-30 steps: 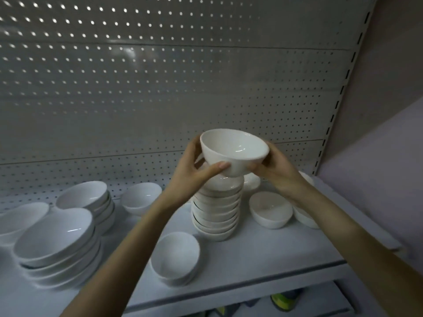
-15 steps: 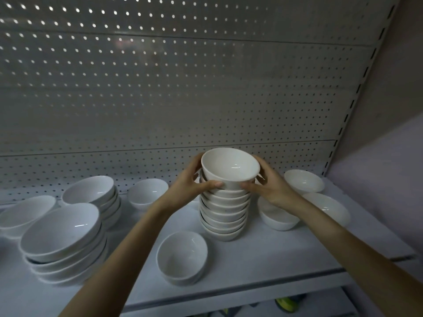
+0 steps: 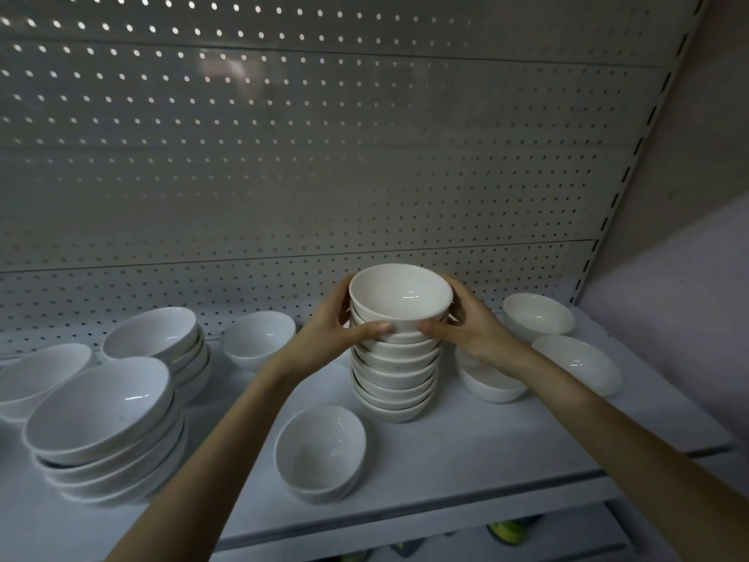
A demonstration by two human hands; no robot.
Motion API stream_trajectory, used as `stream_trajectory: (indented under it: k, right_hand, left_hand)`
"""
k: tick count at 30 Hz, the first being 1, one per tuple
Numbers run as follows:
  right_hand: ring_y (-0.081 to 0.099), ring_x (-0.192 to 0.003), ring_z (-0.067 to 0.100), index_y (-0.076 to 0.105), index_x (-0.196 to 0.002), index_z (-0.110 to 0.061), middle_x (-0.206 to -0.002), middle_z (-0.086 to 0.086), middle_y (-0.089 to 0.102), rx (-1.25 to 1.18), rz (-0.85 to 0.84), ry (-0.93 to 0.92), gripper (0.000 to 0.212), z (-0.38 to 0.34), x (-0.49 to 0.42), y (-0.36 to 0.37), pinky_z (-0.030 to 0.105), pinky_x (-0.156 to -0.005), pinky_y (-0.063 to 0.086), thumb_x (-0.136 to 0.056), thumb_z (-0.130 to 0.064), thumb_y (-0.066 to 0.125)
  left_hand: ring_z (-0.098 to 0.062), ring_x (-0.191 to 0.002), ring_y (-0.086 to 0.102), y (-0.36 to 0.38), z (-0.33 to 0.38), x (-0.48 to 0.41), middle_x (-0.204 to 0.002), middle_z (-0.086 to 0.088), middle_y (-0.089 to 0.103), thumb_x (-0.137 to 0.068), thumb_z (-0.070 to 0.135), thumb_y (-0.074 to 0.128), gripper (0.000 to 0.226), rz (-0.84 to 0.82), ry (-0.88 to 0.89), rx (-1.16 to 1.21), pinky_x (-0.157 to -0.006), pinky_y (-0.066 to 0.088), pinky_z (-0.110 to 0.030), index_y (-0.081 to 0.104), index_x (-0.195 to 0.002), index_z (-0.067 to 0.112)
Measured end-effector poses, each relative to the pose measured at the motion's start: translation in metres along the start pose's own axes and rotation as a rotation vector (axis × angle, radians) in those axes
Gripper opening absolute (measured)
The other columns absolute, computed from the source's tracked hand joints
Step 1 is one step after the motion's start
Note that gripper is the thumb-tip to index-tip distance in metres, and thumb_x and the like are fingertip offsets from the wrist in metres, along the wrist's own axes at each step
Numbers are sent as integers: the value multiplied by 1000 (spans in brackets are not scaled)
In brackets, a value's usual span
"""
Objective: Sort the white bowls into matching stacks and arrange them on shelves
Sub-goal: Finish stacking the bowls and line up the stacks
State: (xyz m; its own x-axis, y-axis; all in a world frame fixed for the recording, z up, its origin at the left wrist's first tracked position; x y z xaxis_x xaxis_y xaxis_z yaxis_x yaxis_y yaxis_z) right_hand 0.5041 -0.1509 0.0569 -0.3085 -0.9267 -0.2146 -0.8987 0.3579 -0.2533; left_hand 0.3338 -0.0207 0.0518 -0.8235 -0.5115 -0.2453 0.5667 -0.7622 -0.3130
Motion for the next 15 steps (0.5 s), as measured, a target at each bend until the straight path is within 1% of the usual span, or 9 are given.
stream_trajectory:
  k: [3,6,7,9,10,12,15]
  right_hand:
    - [51,-117,7,40,-129,-24,-125,-11,51,5,5,6,73,3,-1,-2,15,-85,47,-66,-26,77]
    - [49,-118,3,37,-133,-23,-127,-12,50,11,-8,19,72,5,-1,-3,13,-85,46,-72,-18,76]
    - [48,-118,2,36,-135,-23,-128,-12,49,16,-11,24,72,6,-1,-4,12,-86,45,-74,-17,74]
    - [46,-121,3,34,-137,-22,-132,-11,48,36,-13,25,75,6,0,-4,13,-91,44,-74,-21,73]
    - [46,-123,5,34,-138,-22,-134,-10,47,42,-14,27,76,7,0,-5,14,-94,43,-73,-24,74]
    - [45,-124,8,35,-136,-24,-135,-9,46,33,-13,36,74,8,1,-6,18,-99,42,-72,-27,73]
    - [46,-123,8,35,-134,-26,-133,-10,47,13,-23,45,71,9,2,-7,21,-99,43,-73,-28,71]
  left_hand:
    - [-6,-119,53,3,1,1,-132,7,53,-66,46,75,83,9,-7,15,-96,48,-21,39,-137,23]
    - [-4,-118,53,5,2,3,-131,9,53,-67,48,73,80,18,-16,29,-93,48,-18,39,-135,25]
    - [-4,-119,53,5,3,4,-131,9,53,-68,49,72,79,20,-14,31,-94,48,-18,39,-135,25]
    - [-2,-120,51,6,2,6,-133,11,51,-73,49,72,74,21,-18,25,-94,47,-17,38,-136,27]
    - [0,-119,50,6,2,7,-133,12,50,-78,48,71,70,24,-22,23,-92,46,-13,38,-136,28]
    - [4,-119,47,6,2,11,-134,16,46,-82,45,62,64,41,-31,14,-87,44,-6,34,-138,30]
    - [-4,-126,42,6,0,17,-142,14,41,-84,47,53,65,56,-46,-1,-90,40,-8,30,-143,30]
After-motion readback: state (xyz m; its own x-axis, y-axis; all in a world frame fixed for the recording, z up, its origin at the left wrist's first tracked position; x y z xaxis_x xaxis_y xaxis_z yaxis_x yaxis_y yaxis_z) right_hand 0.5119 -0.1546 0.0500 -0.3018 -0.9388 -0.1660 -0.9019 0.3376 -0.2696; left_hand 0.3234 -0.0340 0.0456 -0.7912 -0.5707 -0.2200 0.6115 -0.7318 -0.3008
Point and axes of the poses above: each hand's wrist, its own x-axis away from the middle knuckle, its own y-axis out of the palm, z = x × y, the point moved 2 cm from there along -x, towards the middle knuckle
